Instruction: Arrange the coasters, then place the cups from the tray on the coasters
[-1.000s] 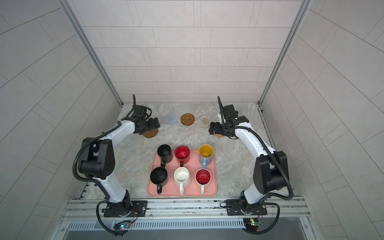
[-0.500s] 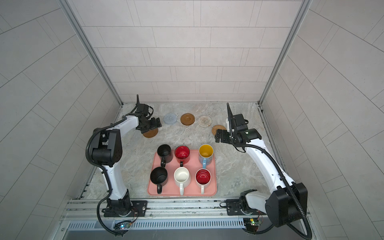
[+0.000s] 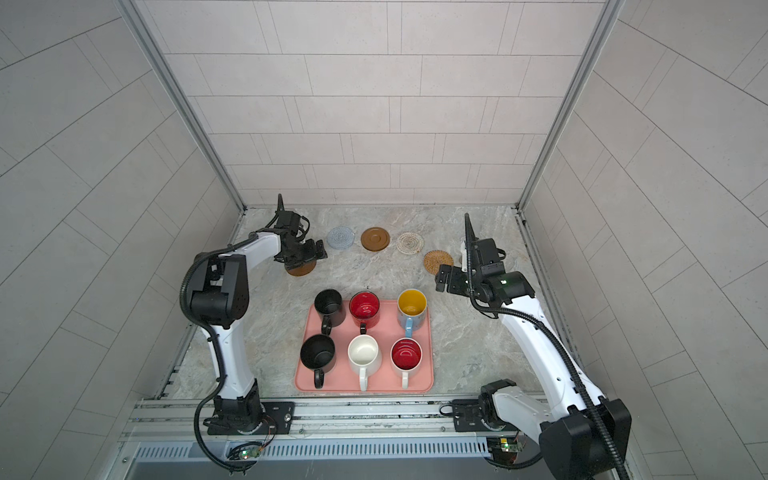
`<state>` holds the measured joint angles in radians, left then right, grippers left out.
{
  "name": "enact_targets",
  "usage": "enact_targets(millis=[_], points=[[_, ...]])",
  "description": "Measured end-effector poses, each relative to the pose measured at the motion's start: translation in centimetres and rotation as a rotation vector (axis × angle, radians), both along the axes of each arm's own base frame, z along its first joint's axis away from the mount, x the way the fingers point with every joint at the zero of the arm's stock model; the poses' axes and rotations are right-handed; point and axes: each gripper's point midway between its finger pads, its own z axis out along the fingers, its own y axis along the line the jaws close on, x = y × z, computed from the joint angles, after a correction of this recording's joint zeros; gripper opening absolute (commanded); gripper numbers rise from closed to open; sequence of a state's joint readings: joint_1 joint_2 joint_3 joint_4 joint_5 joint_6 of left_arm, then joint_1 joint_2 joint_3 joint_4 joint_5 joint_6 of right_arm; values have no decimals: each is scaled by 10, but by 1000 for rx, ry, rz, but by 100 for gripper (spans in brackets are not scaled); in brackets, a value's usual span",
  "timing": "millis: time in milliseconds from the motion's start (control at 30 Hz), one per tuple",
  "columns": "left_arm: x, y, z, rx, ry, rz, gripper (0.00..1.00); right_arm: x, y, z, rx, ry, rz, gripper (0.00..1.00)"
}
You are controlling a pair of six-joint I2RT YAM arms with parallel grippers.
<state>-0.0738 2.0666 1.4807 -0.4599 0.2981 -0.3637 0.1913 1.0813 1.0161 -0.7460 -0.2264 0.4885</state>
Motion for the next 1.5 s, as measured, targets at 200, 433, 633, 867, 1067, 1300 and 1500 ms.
enact_targets(millis=[200, 433, 633, 867, 1067, 1300, 1500], points=[[4, -3, 0, -16, -9, -13, 100, -4, -5, -1, -6, -9, -25, 99], [7, -7, -1, -31, -30, -32, 100, -7, -7, -3, -2, -29, -43, 99], [6, -10, -1, -43, -45, -49, 100, -6, -8, -2, -1, -35, -55, 99], [1, -29, -2, -33, -78, -95, 100, -4, -10, -2, -7, -41, -70, 99], [-9, -64, 0, -61, -95, -150, 100, -3, -11, -1, -11, -46, -74, 100], [-17, -90, 1, -94, -97, -173, 100, -2, -12, -2, -14, -45, -76, 99], [-27, -111, 2, -120, -103, -188, 100, 0, -12, -8, -20, -24, -76, 99]])
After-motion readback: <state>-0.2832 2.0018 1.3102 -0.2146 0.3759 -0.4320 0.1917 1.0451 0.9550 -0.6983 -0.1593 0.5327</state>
